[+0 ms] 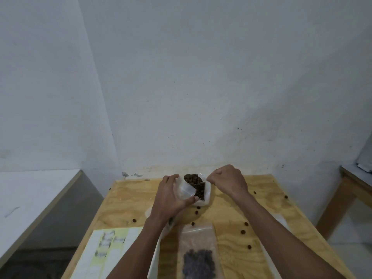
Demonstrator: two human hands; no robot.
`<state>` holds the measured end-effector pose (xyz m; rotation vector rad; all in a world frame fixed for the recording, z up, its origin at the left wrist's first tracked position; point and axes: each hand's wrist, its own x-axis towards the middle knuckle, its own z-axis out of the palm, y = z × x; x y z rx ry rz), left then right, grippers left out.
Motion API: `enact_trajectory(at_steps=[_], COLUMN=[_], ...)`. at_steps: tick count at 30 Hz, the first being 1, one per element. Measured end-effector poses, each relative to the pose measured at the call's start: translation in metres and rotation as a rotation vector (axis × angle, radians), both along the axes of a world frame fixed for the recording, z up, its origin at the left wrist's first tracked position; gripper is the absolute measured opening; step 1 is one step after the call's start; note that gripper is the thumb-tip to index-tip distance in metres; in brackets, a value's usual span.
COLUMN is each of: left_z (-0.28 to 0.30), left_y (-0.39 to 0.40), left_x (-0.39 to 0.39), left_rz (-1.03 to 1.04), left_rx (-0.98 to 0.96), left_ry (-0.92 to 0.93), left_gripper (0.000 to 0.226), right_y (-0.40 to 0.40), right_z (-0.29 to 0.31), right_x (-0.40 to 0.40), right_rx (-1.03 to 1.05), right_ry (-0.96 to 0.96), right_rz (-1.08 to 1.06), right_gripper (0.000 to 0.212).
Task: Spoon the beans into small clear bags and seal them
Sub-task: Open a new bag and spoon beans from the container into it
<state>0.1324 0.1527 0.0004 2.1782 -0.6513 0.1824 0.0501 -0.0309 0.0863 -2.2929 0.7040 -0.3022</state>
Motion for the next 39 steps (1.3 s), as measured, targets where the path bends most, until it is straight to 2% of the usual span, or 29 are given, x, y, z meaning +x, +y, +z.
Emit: enact_trajectory(at_steps=[3,6,13,20,29,32,34,35,37,39], left_z=[0.006,0.01,0.01,0.01,0.01,0.012,0.013,0.014,0.016,0.019], left_y=[-0.002,-0.002,0.005,0.007,0.01,0.014,0.015,0.015,0.014,0.012], left_x=[-0.006,-0.009,-0.008,-0.007,-0.013,-0.014,-0.013,-0.013,-0.014,-0.017], left_rz=[-0.004,-0.003,0.012,0.006,0.036,0.05,0.055,0.058,0.074,0.098], left_rx=[-0.019,-0.014,-0.045,-0.08,-0.194,-0.228,-0.234,-0.236,-0.258,-0.282], left_ry=[-0.005,-0.001,-0.012,0.002,-0.086,-0.124,-0.146,-0.157,-0.167,-0.166], left_gripper=[0.109,0.111,0.11,0.112,0.104,0.102,0.101,0.101,0.103,0.105], right_y=[0.01,0.017,0.002,-0.016,0.018,0.028,0.027,0.026,0.025,0.03], right_z=[-0.001,0.005,0.003,-0.023,-0.047,-0.05,-0.047,-0.043,-0.029,-0.008], right_x=[-0.005,-0.015,-0.021,-0.027,0.009,0.015,0.015,0.013,0.008,0.0], right_rx=[-0.106,-0.204,-0.181,-0.122,-0.117,-0.209,-0.253,-0.185,0.142,0.421], right_ry=[0.034,0.027,-0.073,-0.017,0.084,0.159,0.051,-0.06,-0.284,-0.341], right_rz=[0.054,0.082,-0.036,-0.123,-0.038,-0.013,-0.026,-0.008,0.101,0.274], right_gripper=[0.019,0.021,0.018,0.021,0.023,0.022,0.02,0.018,0.015,0.014])
